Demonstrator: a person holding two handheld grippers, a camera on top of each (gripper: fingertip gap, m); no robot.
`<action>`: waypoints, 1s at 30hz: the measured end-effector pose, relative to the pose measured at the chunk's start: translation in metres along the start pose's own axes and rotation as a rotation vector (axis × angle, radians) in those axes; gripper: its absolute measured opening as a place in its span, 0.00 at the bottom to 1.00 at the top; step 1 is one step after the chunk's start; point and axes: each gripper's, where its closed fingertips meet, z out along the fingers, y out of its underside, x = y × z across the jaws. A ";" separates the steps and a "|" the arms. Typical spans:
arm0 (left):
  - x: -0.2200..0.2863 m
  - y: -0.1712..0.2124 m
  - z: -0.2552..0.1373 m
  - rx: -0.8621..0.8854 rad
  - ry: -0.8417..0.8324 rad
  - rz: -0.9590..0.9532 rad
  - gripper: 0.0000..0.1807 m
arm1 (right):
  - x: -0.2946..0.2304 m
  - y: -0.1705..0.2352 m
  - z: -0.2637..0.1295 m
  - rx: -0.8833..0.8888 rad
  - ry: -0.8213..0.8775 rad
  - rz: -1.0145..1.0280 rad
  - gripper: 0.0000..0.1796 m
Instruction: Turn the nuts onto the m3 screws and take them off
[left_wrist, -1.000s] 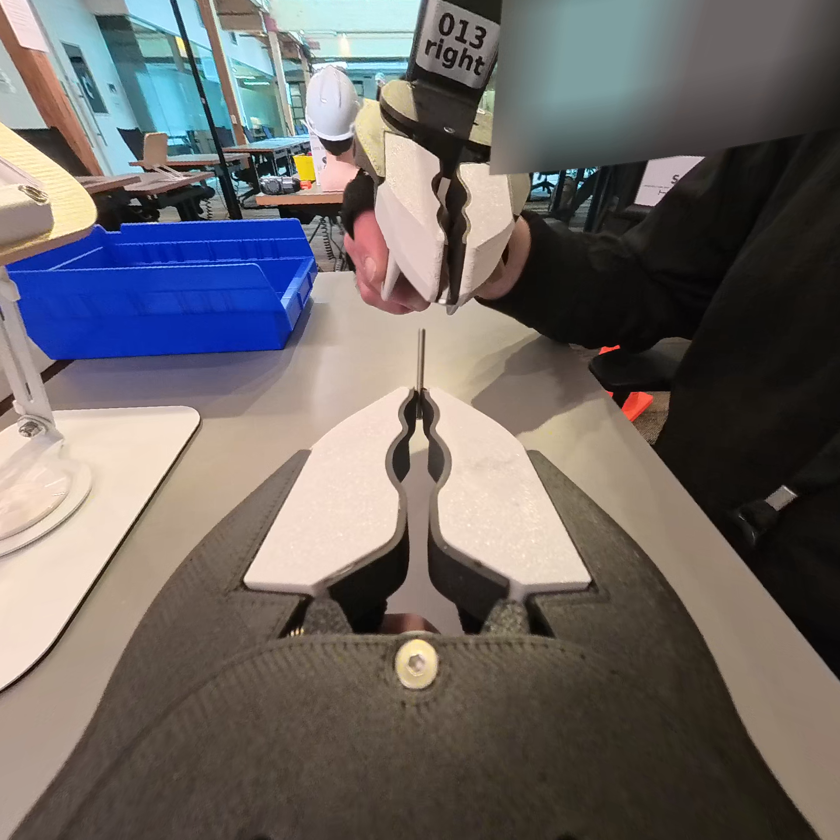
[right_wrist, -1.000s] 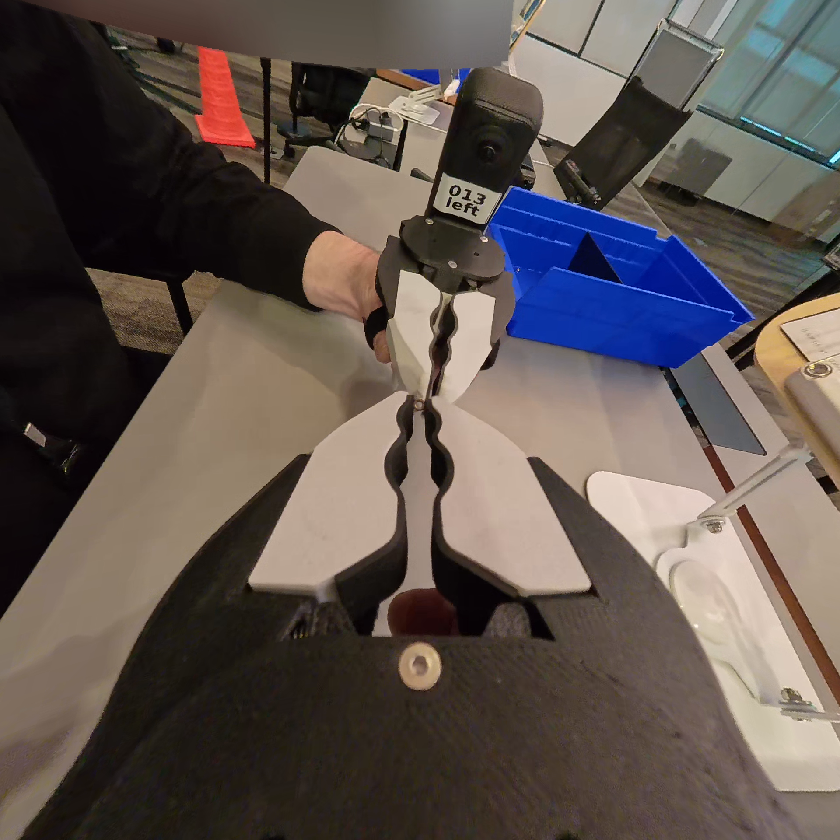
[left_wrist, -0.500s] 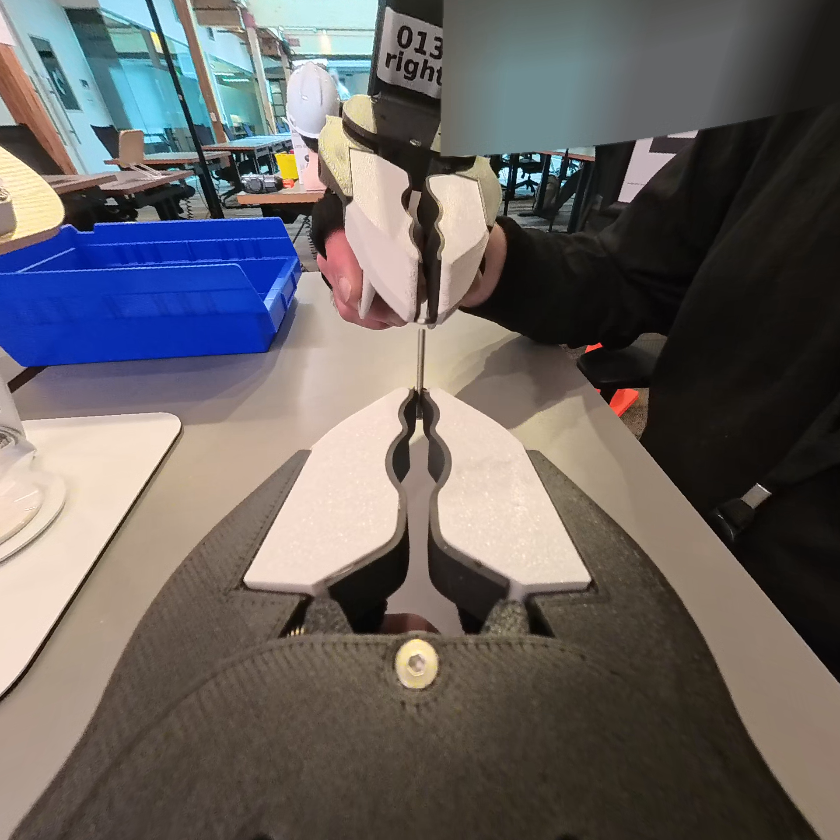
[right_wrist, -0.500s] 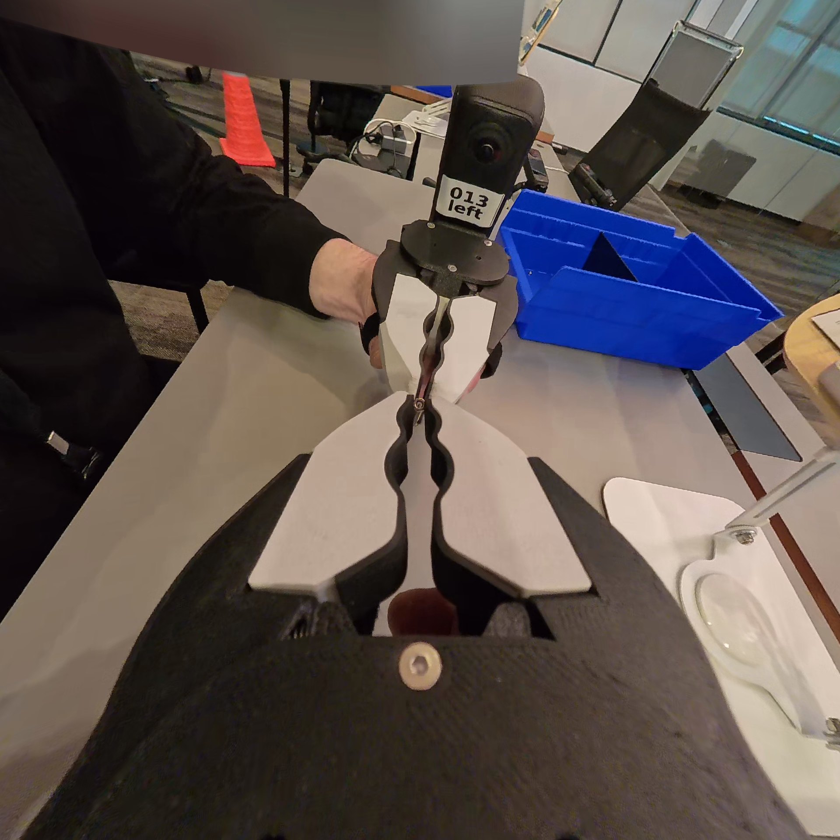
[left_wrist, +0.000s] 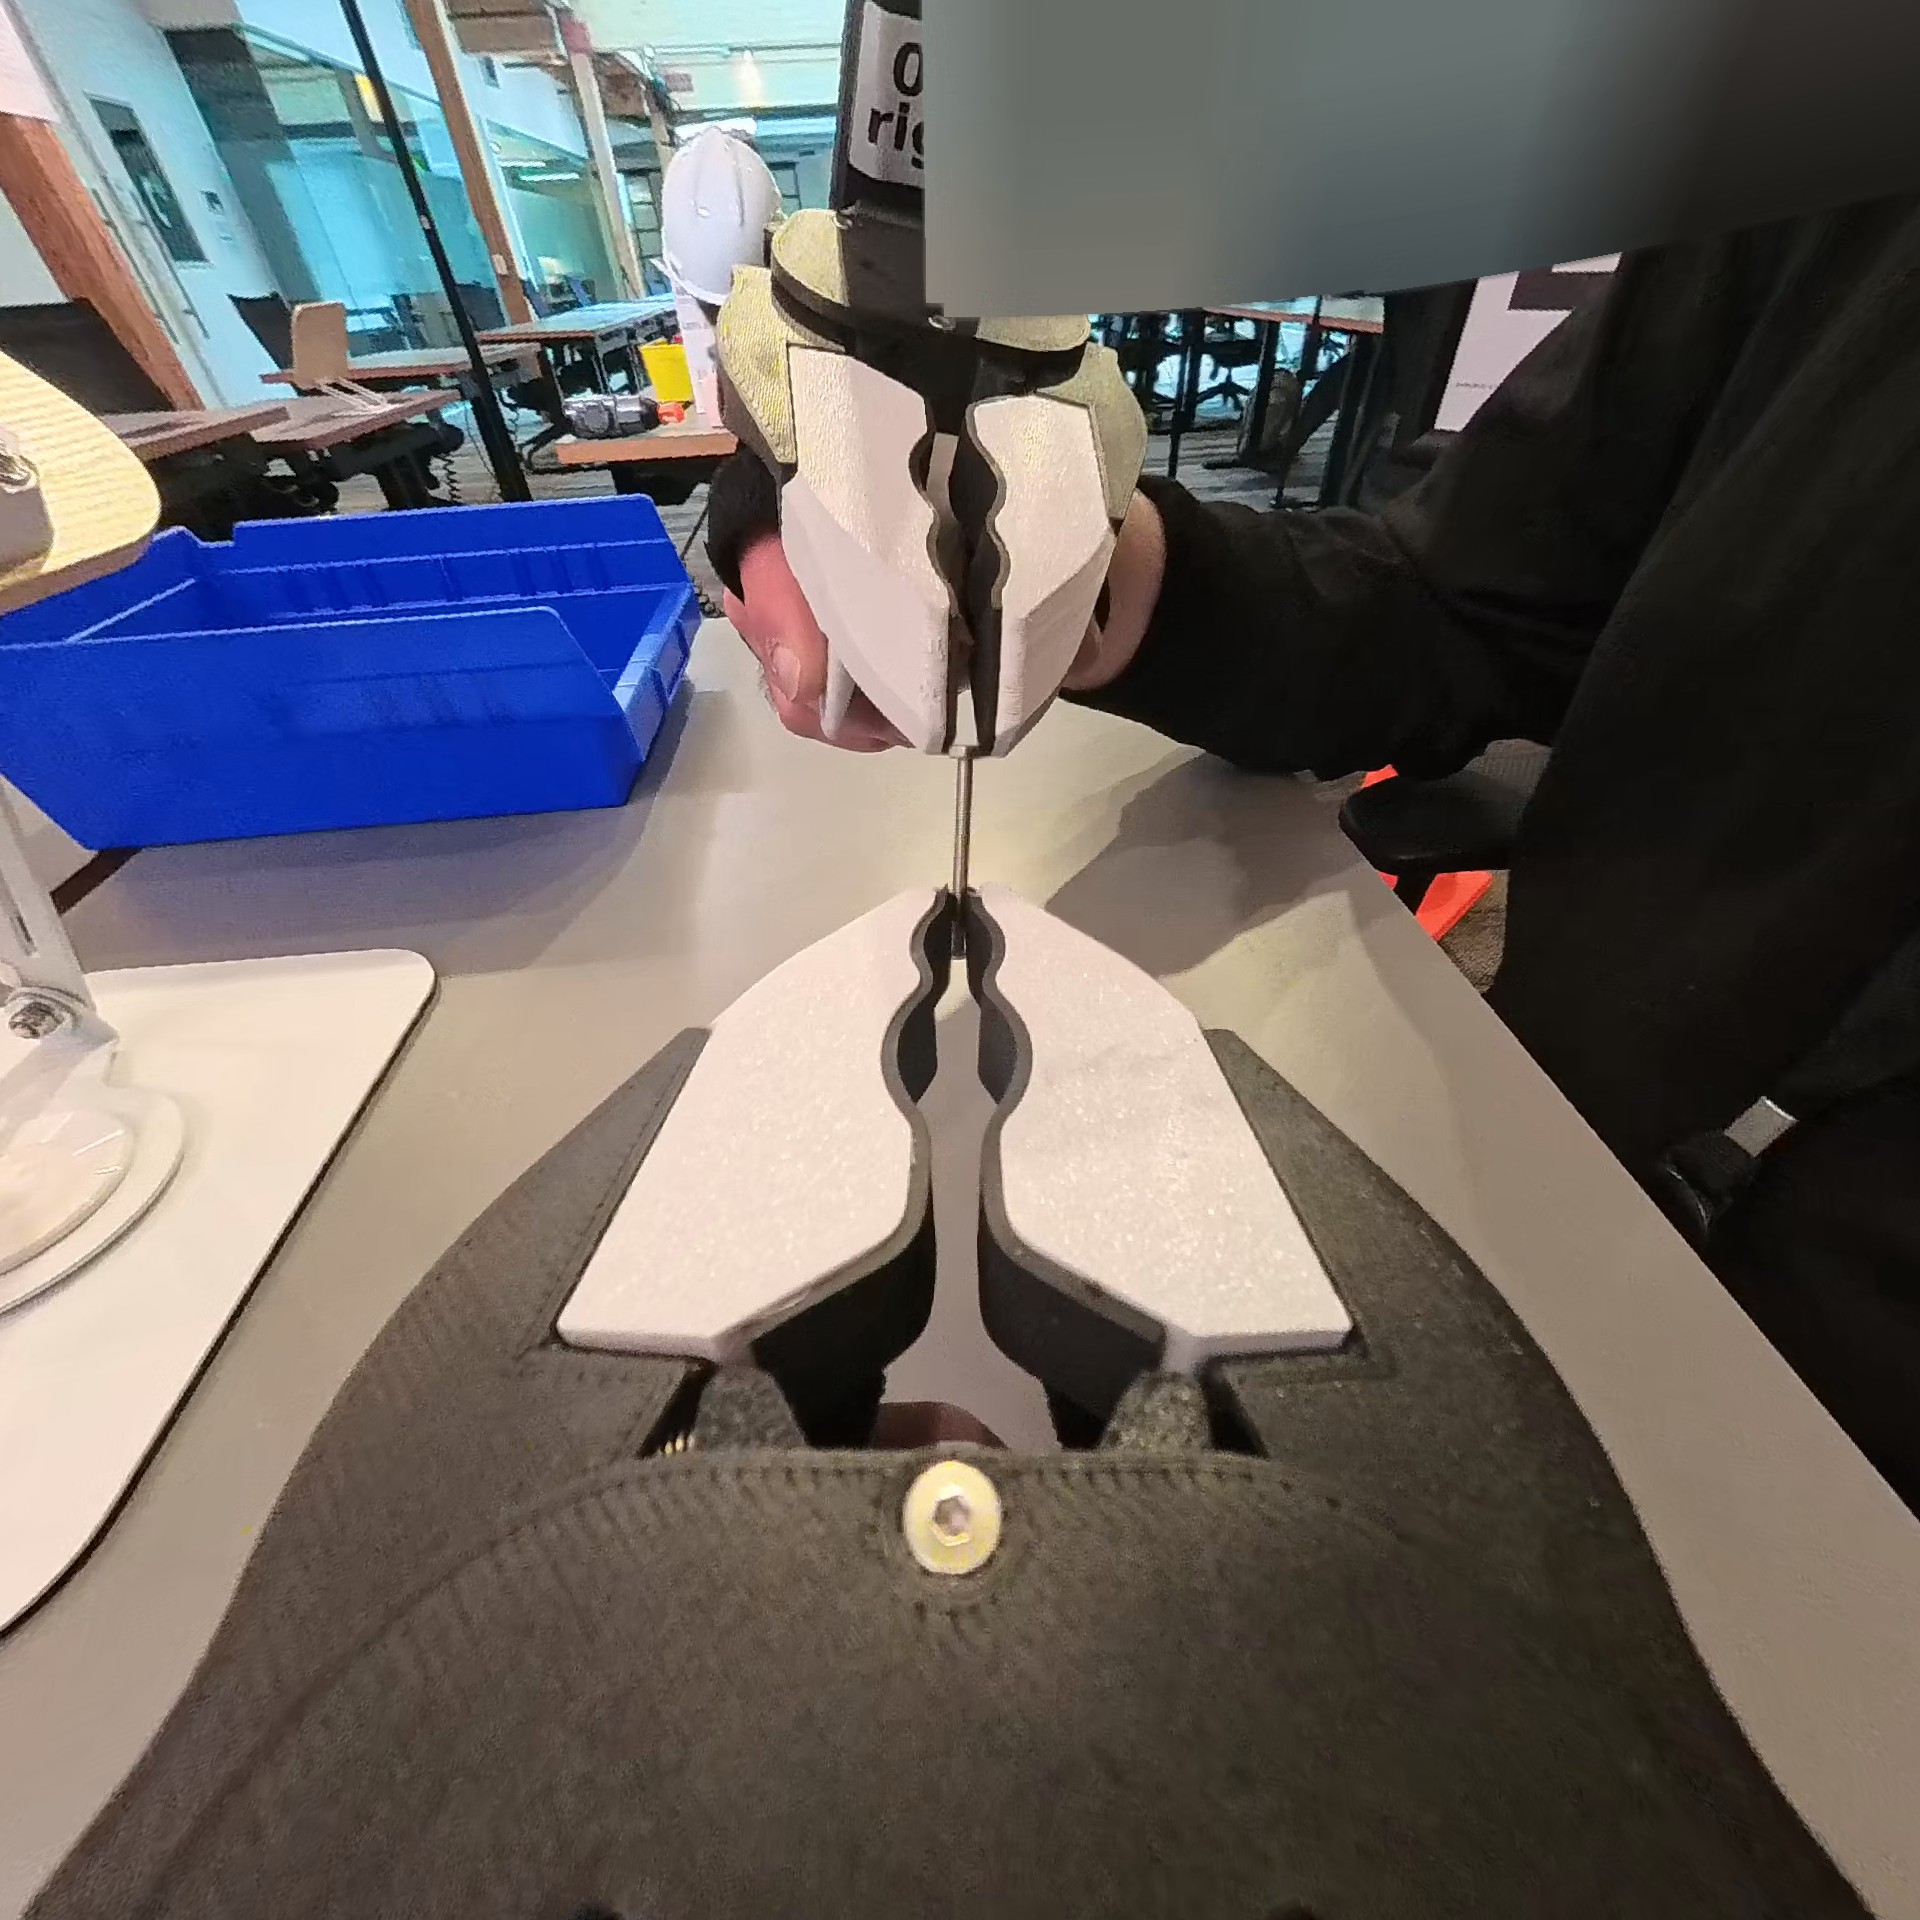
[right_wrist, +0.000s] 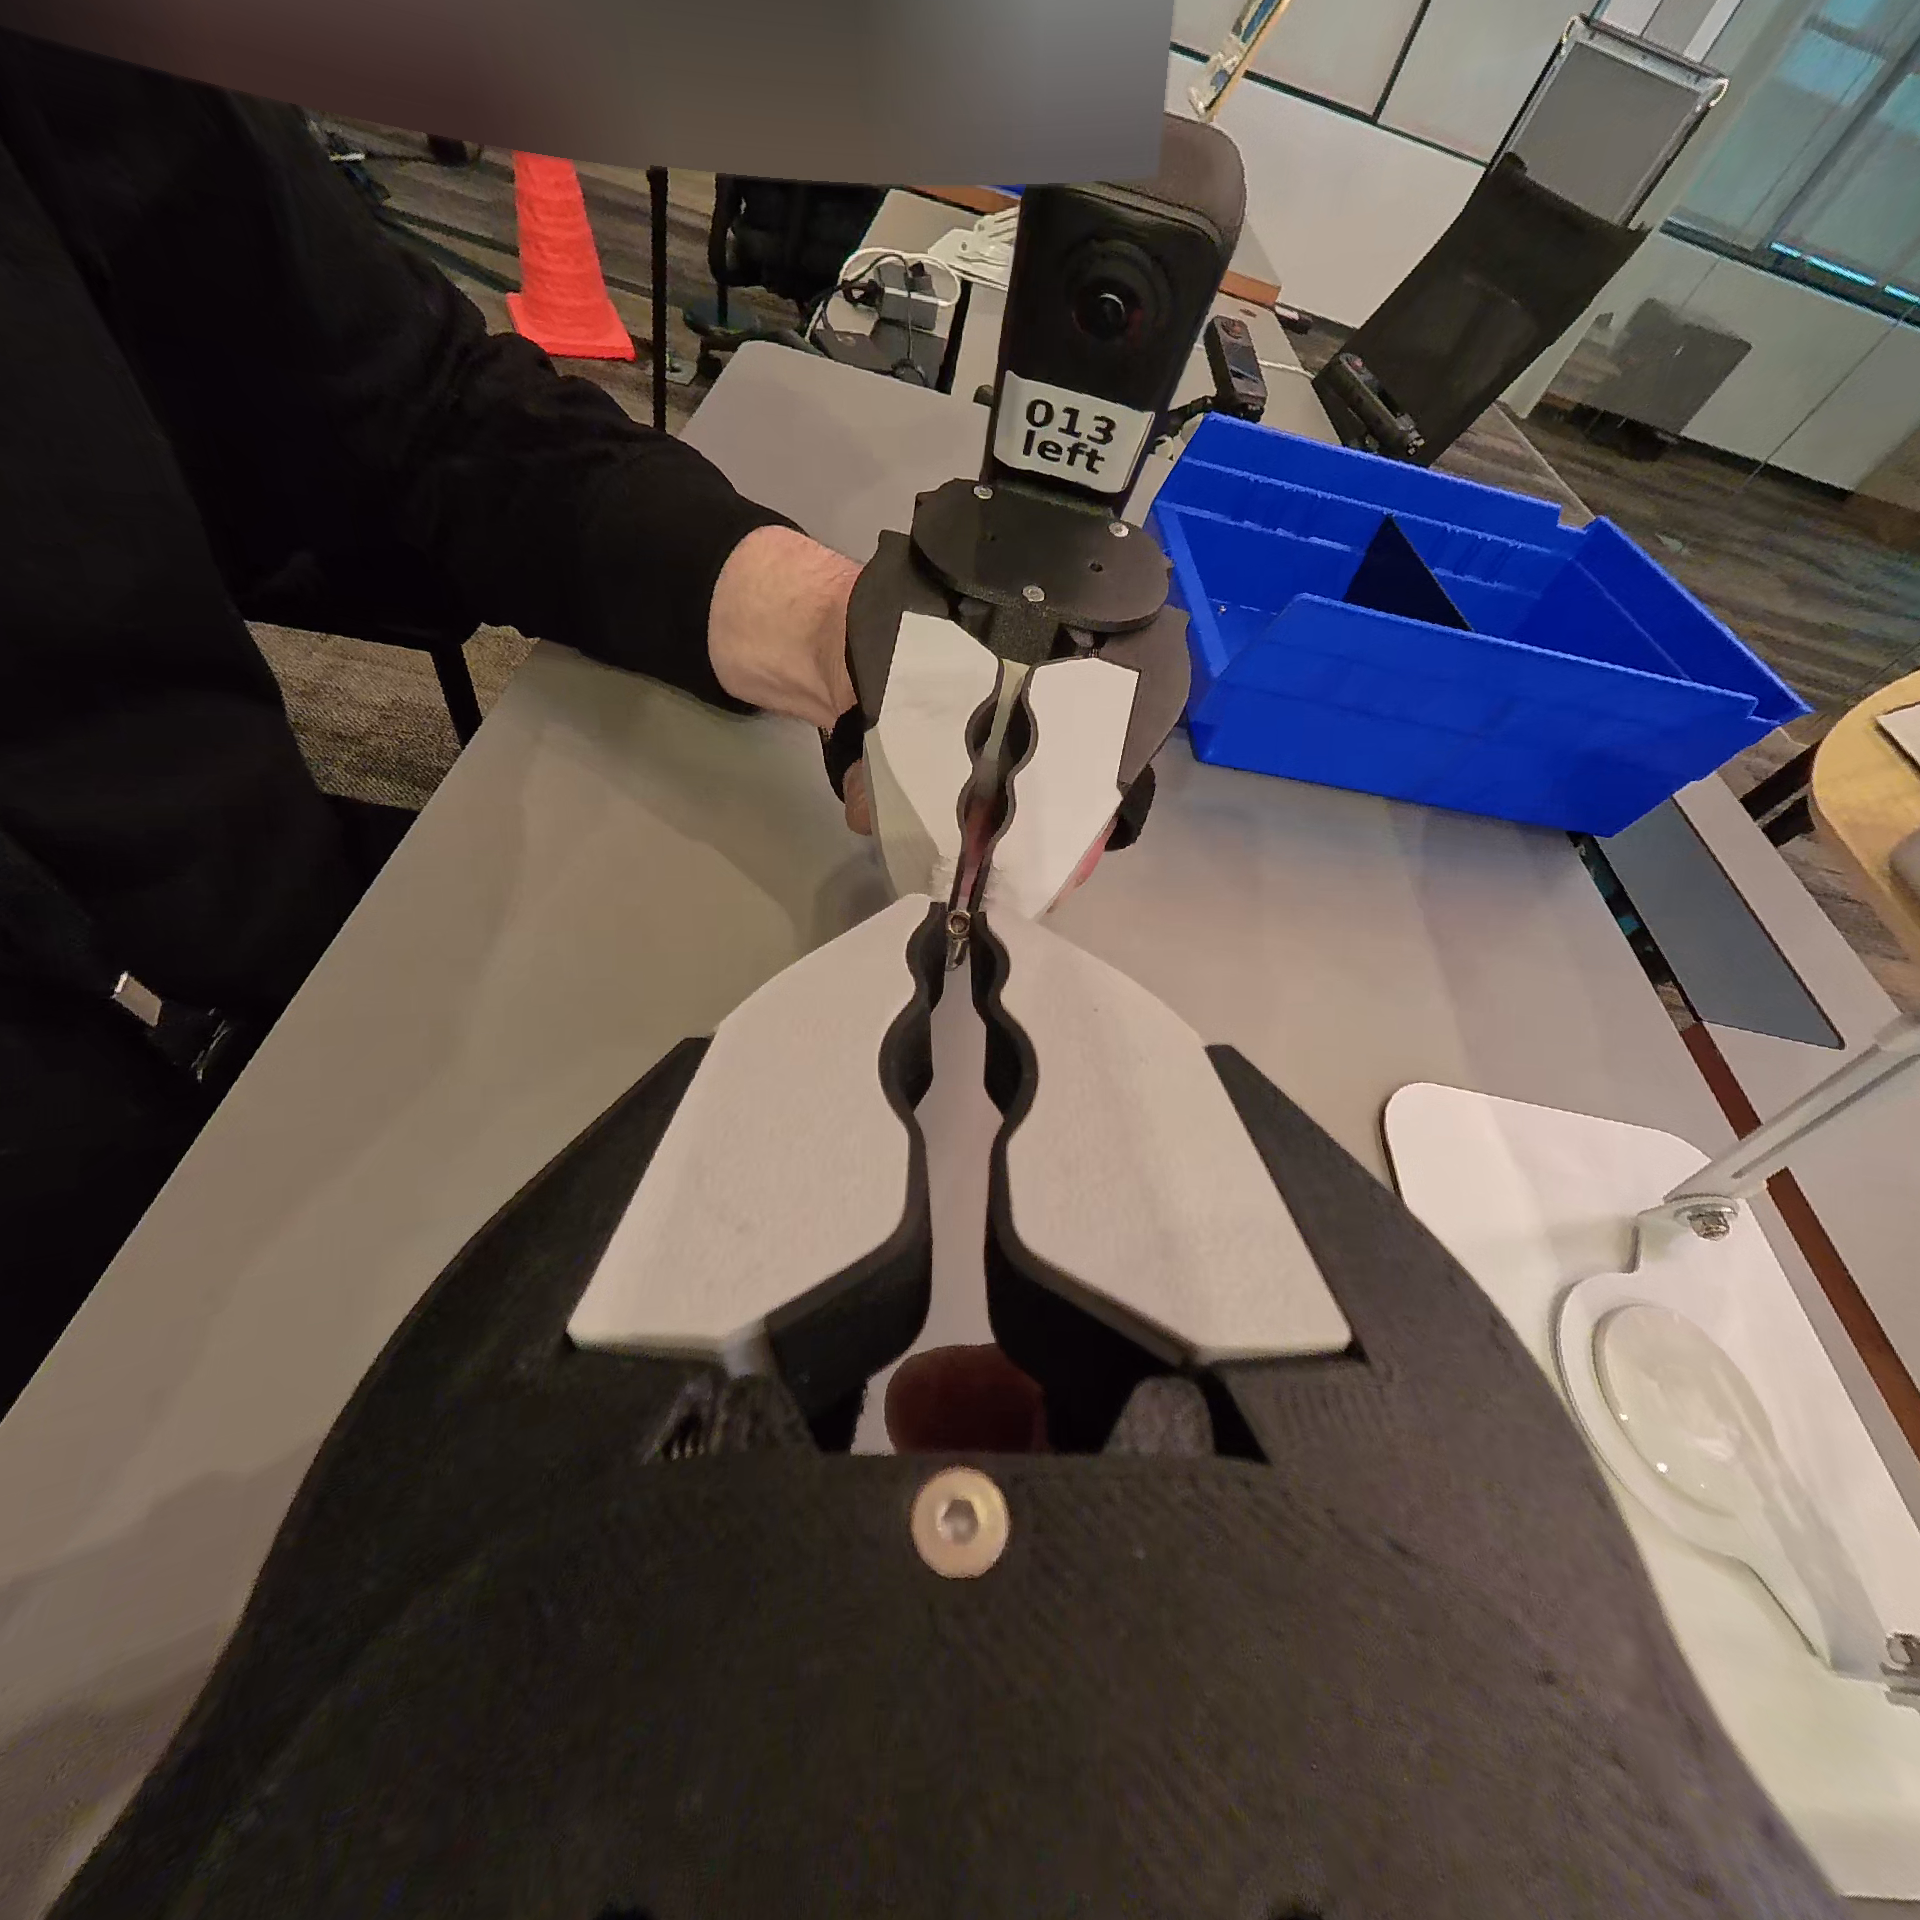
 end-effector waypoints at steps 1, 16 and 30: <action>0.000 0.000 0.000 -0.003 -0.003 0.003 0.01 | 0.000 0.000 0.000 -0.001 0.001 0.000 0.03; -0.007 -0.002 0.002 -0.077 -0.144 0.166 0.01 | 0.004 0.000 -0.004 0.013 0.034 0.005 0.02; -0.017 -0.006 0.002 -0.136 -0.293 0.308 0.01 | 0.010 0.000 -0.009 0.028 0.098 -0.015 0.02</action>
